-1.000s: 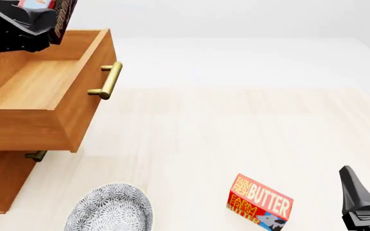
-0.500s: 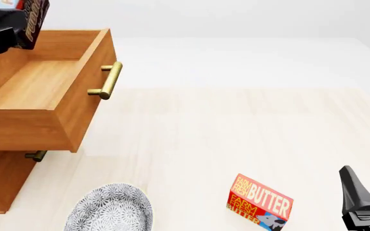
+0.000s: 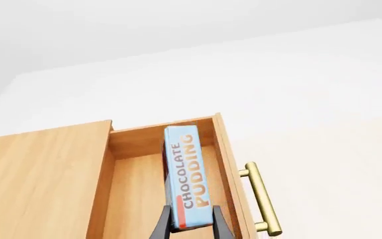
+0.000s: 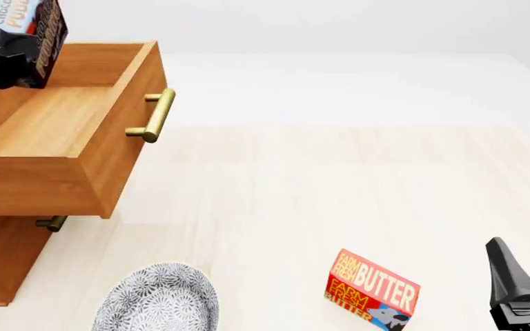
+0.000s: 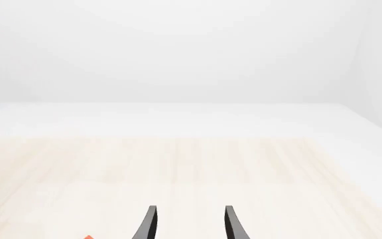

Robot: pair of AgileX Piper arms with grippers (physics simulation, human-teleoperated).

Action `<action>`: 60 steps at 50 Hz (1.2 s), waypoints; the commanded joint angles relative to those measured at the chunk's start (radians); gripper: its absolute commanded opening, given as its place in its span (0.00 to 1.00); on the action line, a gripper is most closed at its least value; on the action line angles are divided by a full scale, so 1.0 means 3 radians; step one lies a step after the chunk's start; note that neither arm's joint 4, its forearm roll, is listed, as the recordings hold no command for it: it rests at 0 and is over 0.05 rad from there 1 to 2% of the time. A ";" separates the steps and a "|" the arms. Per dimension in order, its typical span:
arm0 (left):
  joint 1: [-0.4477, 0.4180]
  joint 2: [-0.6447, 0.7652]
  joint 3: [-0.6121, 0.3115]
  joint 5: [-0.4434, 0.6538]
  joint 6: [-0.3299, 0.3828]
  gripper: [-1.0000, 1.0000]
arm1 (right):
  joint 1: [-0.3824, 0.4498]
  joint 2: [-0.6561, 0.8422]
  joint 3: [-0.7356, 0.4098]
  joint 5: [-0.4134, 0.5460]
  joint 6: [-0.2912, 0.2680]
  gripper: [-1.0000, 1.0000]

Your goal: Put the chocolate pudding in the top drawer of the cabinet and close it.

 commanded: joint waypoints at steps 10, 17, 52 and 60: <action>0.0143 0.0174 -0.0133 0.0216 0.0106 0.00 | 0.0000 0.0000 -0.0001 0.0001 0.0000 1.00; 0.0159 0.0209 -0.0157 0.0214 0.0071 0.00 | 0.0000 0.0000 -0.0001 0.0001 0.0000 1.00; 0.0362 0.0413 -0.0051 0.0009 -0.0121 0.00 | 0.0000 0.0000 -0.0001 0.0001 0.0000 1.00; 0.0299 0.0573 -0.0126 -0.0002 -0.0171 0.00 | 0.0000 0.0000 -0.0001 0.0001 0.0001 1.00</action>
